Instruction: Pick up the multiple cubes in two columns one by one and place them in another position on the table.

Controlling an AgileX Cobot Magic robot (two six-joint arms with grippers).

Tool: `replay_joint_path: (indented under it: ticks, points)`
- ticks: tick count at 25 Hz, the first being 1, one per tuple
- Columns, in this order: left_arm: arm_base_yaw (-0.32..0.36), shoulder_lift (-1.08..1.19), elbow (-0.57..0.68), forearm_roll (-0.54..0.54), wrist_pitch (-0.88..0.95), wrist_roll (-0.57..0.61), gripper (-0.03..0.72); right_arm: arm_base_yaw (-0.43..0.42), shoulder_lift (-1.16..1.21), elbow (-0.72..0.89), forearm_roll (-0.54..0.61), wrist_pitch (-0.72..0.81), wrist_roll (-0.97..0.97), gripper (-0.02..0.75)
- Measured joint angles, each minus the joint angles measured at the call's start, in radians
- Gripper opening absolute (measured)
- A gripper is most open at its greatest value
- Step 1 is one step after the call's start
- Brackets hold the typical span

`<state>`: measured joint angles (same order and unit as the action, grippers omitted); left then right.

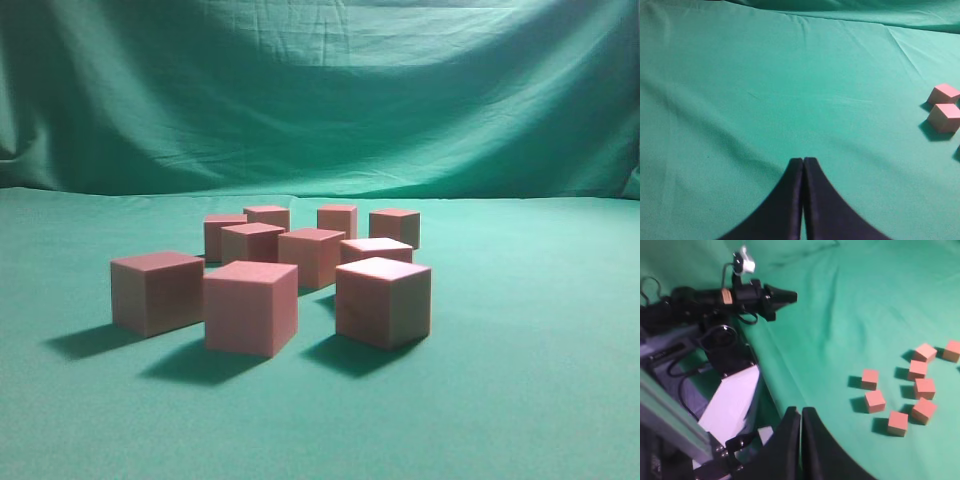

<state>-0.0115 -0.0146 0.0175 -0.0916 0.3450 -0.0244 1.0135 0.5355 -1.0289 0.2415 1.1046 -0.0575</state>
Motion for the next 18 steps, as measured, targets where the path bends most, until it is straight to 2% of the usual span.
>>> replay_joint_path:
  ticks: [3, 6, 11, 16, 18]
  points:
    - [0.000, 0.000, 0.000, 0.000, 0.000, 0.000, 0.000, 0.000, -0.127, 0.074, 0.022, 0.002, 0.042, 0.000]
    - [0.000, 0.000, 0.000, 0.000, 0.000, 0.000, 0.000, 0.000, -0.221, 0.115, 0.031, 0.070, 0.056, 0.000]
    - [0.000, 0.000, 0.000, 0.000, 0.000, 0.000, 0.000, 0.000, -0.284, 0.176, 0.033, 0.090, 0.058, 0.000]
    - [0.000, 0.000, 0.000, 0.000, 0.000, 0.000, 0.000, -0.002, -0.288, 0.295, 0.009, -0.076, 0.060, 0.000]
    - [0.000, 0.000, 0.000, 0.000, 0.000, 0.000, 0.000, -0.035, -0.298, 0.371, 0.006, -0.176, 0.060, 0.000]
